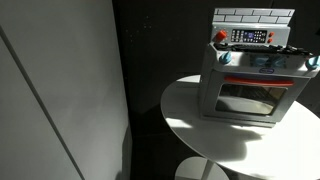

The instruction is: Push the top orange button on the right side of the stove

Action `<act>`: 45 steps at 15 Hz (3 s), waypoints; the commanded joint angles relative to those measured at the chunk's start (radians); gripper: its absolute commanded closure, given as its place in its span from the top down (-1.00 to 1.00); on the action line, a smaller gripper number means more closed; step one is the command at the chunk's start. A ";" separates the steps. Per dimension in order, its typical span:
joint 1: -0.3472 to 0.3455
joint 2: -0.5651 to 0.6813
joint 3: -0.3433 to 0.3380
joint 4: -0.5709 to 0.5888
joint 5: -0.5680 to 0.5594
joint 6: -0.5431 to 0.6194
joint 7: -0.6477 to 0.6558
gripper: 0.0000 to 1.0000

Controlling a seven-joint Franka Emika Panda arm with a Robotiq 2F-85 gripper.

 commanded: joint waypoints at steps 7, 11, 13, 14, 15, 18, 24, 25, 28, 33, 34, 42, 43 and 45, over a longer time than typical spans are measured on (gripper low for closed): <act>-0.022 0.141 0.030 0.168 -0.114 0.066 0.202 1.00; -0.020 0.129 0.029 0.138 -0.092 0.074 0.177 1.00; -0.020 0.129 0.029 0.139 -0.092 0.074 0.178 1.00; -0.021 0.129 0.029 0.139 -0.092 0.074 0.178 1.00; -0.021 0.136 0.029 0.144 -0.098 0.077 0.193 1.00; -0.020 0.160 0.031 0.156 -0.103 0.104 0.218 1.00; -0.015 0.211 0.036 0.188 -0.115 0.177 0.280 1.00; -0.015 0.221 0.036 0.195 -0.121 0.192 0.298 1.00; -0.013 0.254 0.032 0.221 -0.137 0.224 0.340 1.00; -0.008 0.313 0.024 0.280 -0.171 0.246 0.402 1.00; -0.006 0.325 0.022 0.293 -0.177 0.246 0.413 1.00; 0.001 0.400 0.007 0.375 -0.189 0.244 0.445 1.00; 0.001 0.407 0.006 0.385 -0.189 0.244 0.447 1.00; 0.002 0.420 0.003 0.400 -0.190 0.245 0.450 1.00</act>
